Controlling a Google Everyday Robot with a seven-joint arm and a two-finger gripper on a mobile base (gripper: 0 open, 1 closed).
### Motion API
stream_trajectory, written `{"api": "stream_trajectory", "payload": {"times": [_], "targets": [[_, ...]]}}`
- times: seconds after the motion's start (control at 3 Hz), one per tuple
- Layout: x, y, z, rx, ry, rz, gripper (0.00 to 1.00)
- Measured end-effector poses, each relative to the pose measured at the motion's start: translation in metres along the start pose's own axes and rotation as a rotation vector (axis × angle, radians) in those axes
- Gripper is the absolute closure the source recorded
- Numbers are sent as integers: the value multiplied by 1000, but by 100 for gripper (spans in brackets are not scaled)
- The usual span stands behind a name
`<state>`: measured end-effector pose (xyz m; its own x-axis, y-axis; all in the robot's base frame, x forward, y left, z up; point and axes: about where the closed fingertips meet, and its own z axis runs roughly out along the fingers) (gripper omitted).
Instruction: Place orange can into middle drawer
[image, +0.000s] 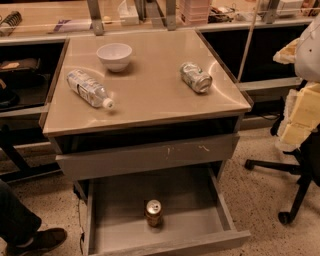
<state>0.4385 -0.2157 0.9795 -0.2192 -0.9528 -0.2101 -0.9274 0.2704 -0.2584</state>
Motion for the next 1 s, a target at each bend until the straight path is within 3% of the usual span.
{"api": "stream_trajectory", "payload": {"times": [0.33,1.0], "targets": [[-2,3,5,13,-5,-4,0],[-19,38,82,-54,-103,28,0]]}}
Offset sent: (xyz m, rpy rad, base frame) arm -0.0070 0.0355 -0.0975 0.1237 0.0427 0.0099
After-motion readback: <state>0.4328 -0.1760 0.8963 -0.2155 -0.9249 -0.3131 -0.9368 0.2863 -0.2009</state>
